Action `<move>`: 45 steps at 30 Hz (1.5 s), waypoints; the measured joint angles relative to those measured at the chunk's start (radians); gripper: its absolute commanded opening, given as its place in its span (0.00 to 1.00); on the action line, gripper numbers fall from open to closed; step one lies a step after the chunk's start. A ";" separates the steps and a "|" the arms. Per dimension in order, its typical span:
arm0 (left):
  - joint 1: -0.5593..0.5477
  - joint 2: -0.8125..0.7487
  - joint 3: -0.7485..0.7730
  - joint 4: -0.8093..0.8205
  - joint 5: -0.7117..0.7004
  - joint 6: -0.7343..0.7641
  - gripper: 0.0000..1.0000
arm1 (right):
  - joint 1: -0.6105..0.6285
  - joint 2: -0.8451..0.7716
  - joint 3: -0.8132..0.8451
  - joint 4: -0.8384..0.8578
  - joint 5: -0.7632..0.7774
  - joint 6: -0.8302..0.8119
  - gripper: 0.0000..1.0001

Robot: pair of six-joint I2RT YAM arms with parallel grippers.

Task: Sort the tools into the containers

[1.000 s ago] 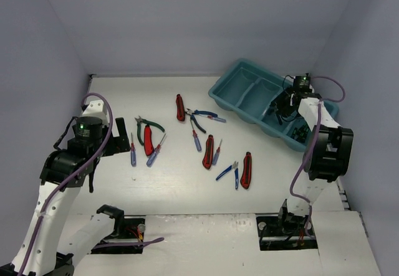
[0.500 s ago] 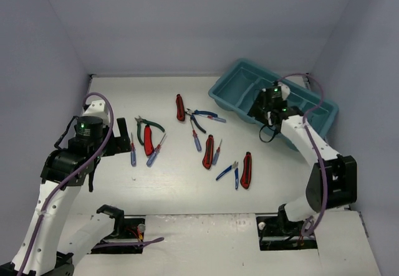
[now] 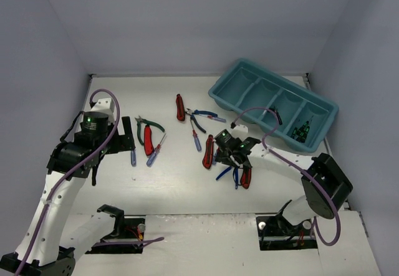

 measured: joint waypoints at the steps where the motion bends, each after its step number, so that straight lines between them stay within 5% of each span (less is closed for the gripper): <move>1: 0.000 0.000 0.000 0.000 0.003 0.000 0.92 | 0.022 0.014 -0.002 -0.003 0.004 0.027 0.40; 17: 0.000 -0.044 0.000 0.000 0.021 0.000 0.92 | 0.132 0.085 -0.015 -0.032 0.088 0.284 0.38; 29: 0.000 -0.046 0.000 0.000 0.023 0.000 0.92 | 0.205 0.048 0.023 -0.234 0.152 0.322 0.42; 45: 0.000 -0.051 -0.002 0.000 0.027 0.024 0.92 | 0.210 0.175 0.058 -0.232 0.148 0.345 0.35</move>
